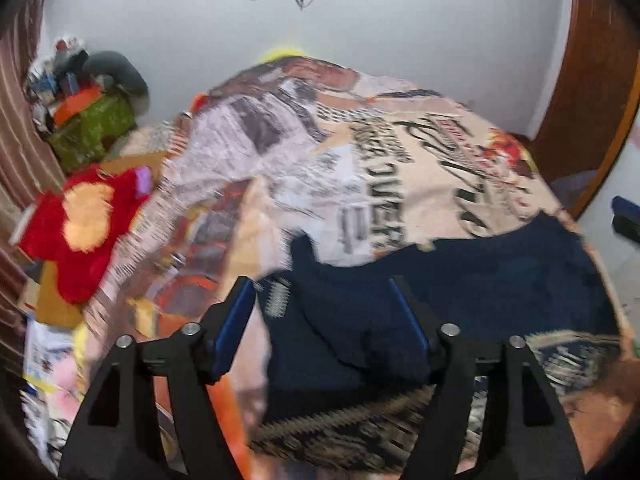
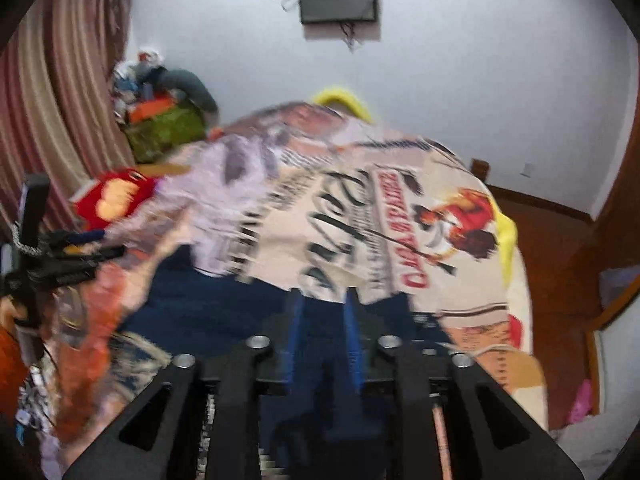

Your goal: Fold large clothes

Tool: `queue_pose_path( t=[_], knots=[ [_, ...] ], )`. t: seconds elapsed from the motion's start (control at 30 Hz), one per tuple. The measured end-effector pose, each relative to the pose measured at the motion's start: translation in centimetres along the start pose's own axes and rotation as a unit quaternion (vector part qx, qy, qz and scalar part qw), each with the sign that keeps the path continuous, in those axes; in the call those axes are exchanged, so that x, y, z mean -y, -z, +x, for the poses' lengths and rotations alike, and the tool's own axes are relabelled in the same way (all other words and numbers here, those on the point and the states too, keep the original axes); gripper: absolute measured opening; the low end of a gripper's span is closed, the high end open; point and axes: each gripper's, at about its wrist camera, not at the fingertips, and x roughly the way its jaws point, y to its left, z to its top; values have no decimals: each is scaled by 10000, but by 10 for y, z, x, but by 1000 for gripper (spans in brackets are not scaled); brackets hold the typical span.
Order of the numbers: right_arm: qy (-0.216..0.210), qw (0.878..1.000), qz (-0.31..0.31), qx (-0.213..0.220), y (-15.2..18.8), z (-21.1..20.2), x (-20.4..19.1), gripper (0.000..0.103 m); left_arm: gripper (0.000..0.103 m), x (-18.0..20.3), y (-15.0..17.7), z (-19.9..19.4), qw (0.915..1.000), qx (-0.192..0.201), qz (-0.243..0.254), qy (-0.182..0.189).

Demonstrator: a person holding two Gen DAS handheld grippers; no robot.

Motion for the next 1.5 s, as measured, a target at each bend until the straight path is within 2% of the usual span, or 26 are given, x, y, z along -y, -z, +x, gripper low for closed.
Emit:
queue_pose_path(
  t=[0.07,0.13,0.27,0.37,0.43,0.5,0.53,0.6,0.73,0.83,0.93,1.03,1.23,1.37,1.43,1.5],
  knots=[
    [-235,9994,55,241,7,-7,-19,81,73,9,10,1,9996,-146,-42,225],
    [-373,9990,-49,243,15,-7,-40,81,73,20,23,11,9985,-407,-30,357],
    [-314,9985,-381,-255,36,18,-78,82,73,34,45,35,9955,-790,-92,520],
    [-118,9951,-680,-711,55,44,-92,83,74,43,65,56,9935,-1083,33,335],
    [74,9881,-950,-1206,69,66,-95,83,75,44,78,63,9931,-1136,122,270],
    [-20,9802,-908,-1758,79,82,-88,84,78,39,85,61,9939,-1064,100,258],
    [-119,9799,-762,-1841,79,83,-80,85,78,34,87,58,9941,-1047,70,268],
    [-211,9793,-394,-1975,78,81,-61,96,81,25,91,54,9938,-1065,42,328],
    [-419,9738,-266,-2217,85,73,-33,101,87,3,104,48,9935,-1123,-7,193],
    [-383,9729,-364,-2249,94,62,-22,103,87,-9,118,47,9929,-1188,36,-103],
    [-399,9727,-404,-2252,102,51,-11,103,87,-22,138,50,9895,-1331,108,-556],
    [-417,9743,-365,-2185,105,41,-6,103,87,-39,150,43,9892,-1346,-240,-532],
    [-130,9759,-381,-2143,104,31,-13,103,87,-61,158,23,9869,-1277,-761,-630],
    [34,9796,-562,-1928,96,21,-23,103,87,-69,162,4,9848,-1099,-1288,-376],
    [70,9822,-664,-1755,89,16,-29,103,87,-71,164,-5,9804,-1037,-1671,-77],
    [117,9845,-785,-1566,80,12,-37,103,87,-73,166,-7,9707,-1031,-2143,345]
  ],
)
